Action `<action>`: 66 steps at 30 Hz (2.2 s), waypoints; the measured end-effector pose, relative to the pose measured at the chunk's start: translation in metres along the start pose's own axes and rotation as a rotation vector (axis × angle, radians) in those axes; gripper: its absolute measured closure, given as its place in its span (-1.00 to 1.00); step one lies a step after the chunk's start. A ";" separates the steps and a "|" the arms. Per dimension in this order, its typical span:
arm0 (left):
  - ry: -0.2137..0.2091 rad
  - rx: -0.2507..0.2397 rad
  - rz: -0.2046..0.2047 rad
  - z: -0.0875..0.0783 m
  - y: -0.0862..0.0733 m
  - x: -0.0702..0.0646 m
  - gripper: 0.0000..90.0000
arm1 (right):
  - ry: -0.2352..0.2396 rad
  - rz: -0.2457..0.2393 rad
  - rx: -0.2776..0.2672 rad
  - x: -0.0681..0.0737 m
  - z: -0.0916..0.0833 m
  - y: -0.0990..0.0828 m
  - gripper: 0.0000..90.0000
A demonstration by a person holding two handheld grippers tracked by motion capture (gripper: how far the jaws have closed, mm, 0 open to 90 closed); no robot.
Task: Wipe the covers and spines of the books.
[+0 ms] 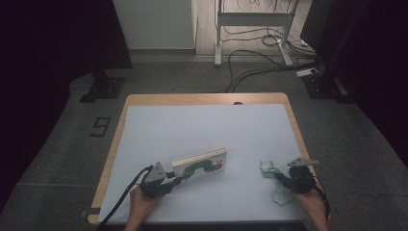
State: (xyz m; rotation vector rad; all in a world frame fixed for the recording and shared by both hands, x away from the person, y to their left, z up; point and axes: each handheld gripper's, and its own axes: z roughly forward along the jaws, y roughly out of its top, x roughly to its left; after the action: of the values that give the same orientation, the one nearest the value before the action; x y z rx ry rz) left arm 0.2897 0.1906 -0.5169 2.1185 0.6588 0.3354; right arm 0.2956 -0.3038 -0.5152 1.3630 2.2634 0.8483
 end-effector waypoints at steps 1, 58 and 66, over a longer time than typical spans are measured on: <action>-0.001 0.000 -0.003 0.000 0.000 0.000 0.51 | 0.000 0.000 -0.004 0.000 -0.001 0.000 0.51; 0.008 0.000 0.007 0.000 0.000 -0.001 0.53 | 0.442 -0.428 -0.091 0.189 0.056 0.102 0.53; 0.010 0.000 0.009 0.000 0.000 -0.001 0.53 | 0.454 -0.480 -0.092 0.213 0.067 0.105 0.54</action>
State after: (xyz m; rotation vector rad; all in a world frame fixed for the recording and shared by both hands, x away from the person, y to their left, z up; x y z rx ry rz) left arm 0.2887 0.1901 -0.5170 2.1217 0.6551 0.3510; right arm 0.3053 -0.0576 -0.4970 0.5725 2.6779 1.1477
